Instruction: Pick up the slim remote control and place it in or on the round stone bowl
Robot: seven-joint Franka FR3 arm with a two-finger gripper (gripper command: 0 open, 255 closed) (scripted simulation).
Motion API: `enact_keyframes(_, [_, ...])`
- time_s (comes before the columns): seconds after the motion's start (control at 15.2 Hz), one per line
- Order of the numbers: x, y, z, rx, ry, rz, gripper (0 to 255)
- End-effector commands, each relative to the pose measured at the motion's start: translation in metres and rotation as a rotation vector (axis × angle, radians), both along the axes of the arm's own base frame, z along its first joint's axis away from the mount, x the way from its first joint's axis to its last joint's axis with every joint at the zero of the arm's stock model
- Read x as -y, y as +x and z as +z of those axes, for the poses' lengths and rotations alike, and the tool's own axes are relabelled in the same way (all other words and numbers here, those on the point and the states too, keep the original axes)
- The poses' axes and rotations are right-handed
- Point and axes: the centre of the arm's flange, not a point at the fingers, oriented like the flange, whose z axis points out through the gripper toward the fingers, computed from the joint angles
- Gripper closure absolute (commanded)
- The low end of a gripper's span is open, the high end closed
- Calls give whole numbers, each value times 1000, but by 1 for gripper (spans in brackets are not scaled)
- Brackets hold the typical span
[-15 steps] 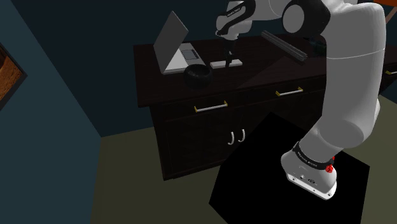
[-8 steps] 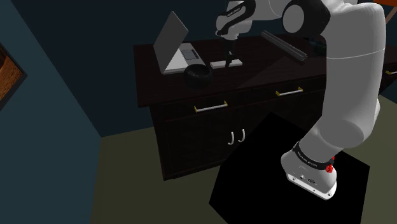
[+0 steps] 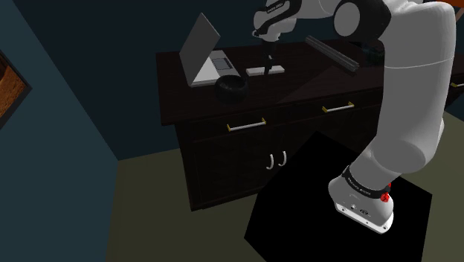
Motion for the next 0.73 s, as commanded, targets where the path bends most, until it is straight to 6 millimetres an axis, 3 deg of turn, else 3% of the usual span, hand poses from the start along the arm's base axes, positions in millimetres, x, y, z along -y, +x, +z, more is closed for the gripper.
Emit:
enact_keyframes(0.0, [0,0,12,0,0,0,255])
enact_keyframes(0.66, [0,0,64,0,0,0,255])
